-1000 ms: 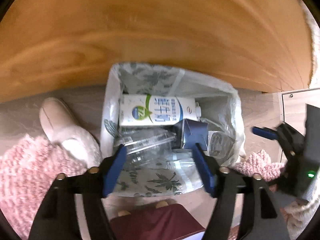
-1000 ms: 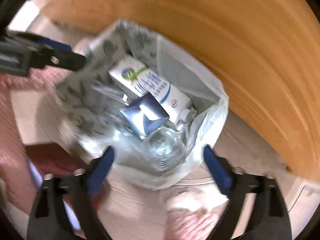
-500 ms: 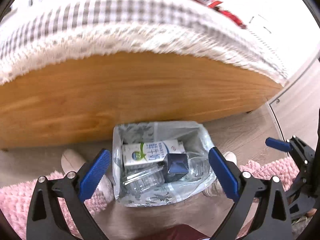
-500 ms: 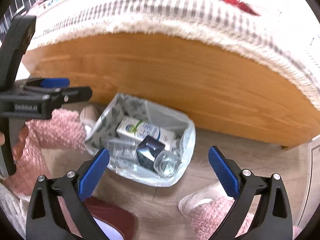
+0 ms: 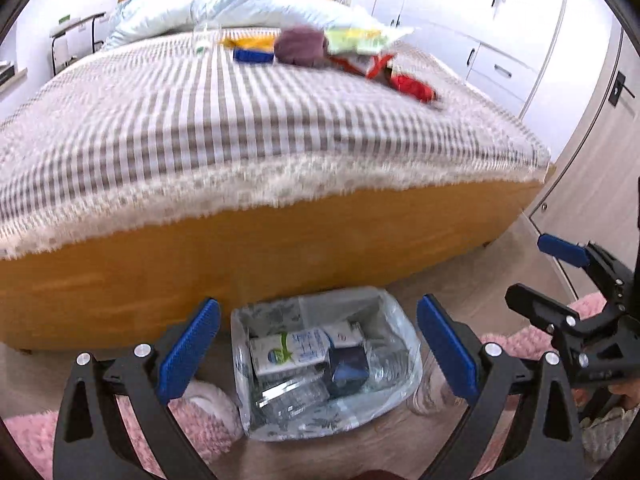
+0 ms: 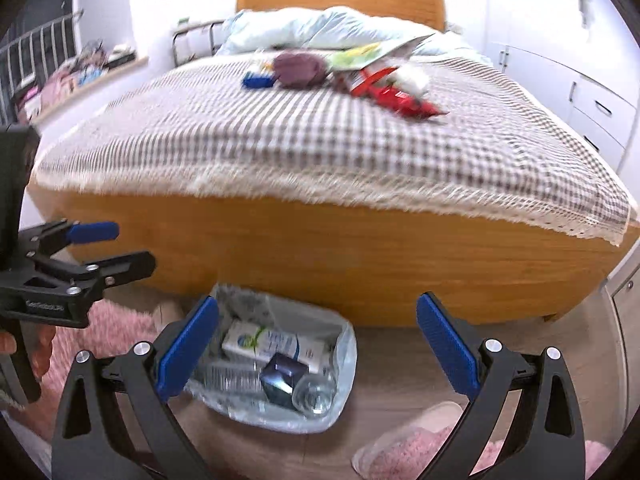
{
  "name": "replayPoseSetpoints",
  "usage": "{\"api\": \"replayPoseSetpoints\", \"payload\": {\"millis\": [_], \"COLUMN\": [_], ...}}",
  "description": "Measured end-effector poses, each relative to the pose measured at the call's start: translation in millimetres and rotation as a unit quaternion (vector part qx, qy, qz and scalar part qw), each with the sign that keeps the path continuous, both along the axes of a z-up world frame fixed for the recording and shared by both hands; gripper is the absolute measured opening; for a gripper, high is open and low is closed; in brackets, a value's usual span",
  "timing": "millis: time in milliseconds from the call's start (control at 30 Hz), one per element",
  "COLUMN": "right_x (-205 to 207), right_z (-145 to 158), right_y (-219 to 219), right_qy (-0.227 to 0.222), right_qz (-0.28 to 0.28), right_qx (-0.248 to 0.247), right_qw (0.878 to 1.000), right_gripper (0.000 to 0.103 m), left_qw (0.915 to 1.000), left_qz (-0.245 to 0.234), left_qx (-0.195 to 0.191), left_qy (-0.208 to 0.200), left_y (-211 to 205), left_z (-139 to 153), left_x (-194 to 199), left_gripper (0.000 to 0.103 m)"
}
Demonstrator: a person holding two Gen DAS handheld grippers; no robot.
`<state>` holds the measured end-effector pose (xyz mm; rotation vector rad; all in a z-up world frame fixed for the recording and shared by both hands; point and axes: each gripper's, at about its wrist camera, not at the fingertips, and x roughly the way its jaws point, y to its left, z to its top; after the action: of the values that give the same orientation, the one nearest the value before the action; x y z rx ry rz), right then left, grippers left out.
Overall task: Collect trash
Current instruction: 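Lift both open tools up out of the bin toward the bed, then reach the left tool to the blue bottle cap and grasp it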
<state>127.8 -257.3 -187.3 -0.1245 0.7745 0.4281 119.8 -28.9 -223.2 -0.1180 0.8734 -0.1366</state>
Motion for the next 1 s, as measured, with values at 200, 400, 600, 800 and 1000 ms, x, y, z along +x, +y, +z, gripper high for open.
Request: {"api": "replayPoseSetpoints", "payload": {"millis": [200, 400, 600, 800, 1000], "right_x": [12, 23, 33, 54, 85], "right_z": [12, 26, 48, 64, 82], "right_y": [-16, -13, -3, 5, 9], "right_qy": [-0.006, -0.030, -0.068, -0.097, -0.125], "right_qz": [-0.021, -0.017, -0.010, -0.001, 0.007], "right_qx": [0.036, 0.030, 0.023, 0.012, 0.005], "right_qw": [0.999, 0.999, 0.997, 0.995, 0.992], "right_gripper": [0.095, 0.095, 0.095, 0.095, 0.095], "left_qw": [0.9995, 0.9987, 0.9977, 0.9970, 0.9957], "left_qz": [0.008, 0.014, 0.020, 0.020, 0.032], "left_qx": [0.006, 0.015, 0.013, 0.016, 0.022], "left_qy": [-0.031, -0.047, -0.063, -0.073, -0.085], "left_y": [3, 7, 16, 22, 21], "left_z": [25, 43, 58, 73, 84], "left_x": [7, 20, 36, 65, 93], "left_gripper": [0.095, 0.096, 0.096, 0.096, 0.096]}}
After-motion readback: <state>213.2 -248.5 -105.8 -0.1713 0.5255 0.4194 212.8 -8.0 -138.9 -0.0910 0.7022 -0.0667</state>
